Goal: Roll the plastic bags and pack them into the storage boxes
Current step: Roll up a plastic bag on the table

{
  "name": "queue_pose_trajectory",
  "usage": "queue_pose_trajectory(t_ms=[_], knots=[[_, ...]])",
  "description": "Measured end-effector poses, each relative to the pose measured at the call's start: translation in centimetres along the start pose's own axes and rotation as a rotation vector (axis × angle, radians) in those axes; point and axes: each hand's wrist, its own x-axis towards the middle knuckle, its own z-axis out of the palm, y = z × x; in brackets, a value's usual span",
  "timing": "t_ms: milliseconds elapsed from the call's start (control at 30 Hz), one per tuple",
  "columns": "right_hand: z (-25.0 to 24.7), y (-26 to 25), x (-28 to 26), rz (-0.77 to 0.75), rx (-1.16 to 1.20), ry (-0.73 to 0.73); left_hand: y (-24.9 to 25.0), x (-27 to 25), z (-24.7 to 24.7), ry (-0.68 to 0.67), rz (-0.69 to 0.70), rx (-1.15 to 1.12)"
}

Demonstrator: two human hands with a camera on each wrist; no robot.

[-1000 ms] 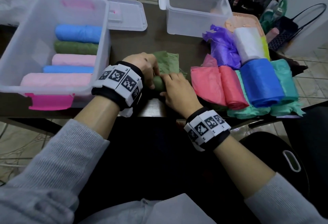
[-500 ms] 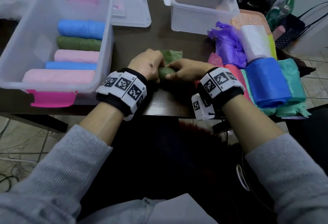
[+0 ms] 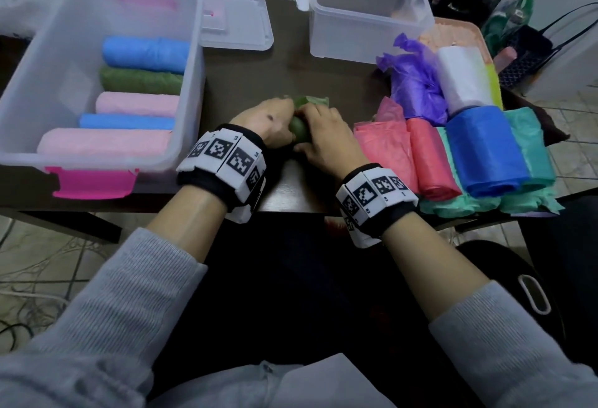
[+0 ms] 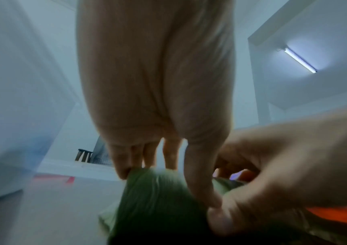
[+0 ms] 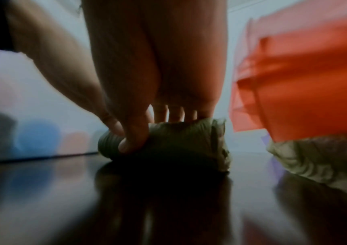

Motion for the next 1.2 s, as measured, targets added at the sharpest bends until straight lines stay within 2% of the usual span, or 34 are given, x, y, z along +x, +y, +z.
queue_pose_trajectory(t_ms=[133, 367, 433, 567, 767, 900, 1067, 1200], knots=[[-0.7, 0.3, 0.9, -0.001, 0.085, -0.149, -1.6, -0.6, 0.0, 0.159, 0.044, -0.160], [-3.4, 1.2, 1.9, 0.030, 0.199, -0.441, -3.3, -1.6, 1.0, 0.232, 0.025, -0.415], [-3.6, 1.3, 2.5, 0.047, 0.184, -0.473, -3.4, -1.7, 1.1, 0.229, 0.029, -0.437], [-3.6, 1.0, 3.3, 0.083, 0.047, -0.474, -3.6, -1.8, 1.1, 0.226, 0.043, -0.443], [-2.0, 0.1, 3.5, 0.117, -0.016, -0.475, -3.5, -1.7, 1.0, 0.212, 0.045, -0.446], [-1.4, -0.3, 2.8, 0.038, -0.061, -0.393, -3.6, -1.8, 1.1, 0.217, 0.057, -0.454], [-0.7, -0.4, 1.4, 0.002, 0.026, -0.280, -3.6, -2.0, 1.2, 0.217, 0.068, -0.462], [0.2, -0.5, -0.1, -0.053, -0.094, -0.166, -3.2, -2.0, 1.2, 0.191, 0.078, -0.404]])
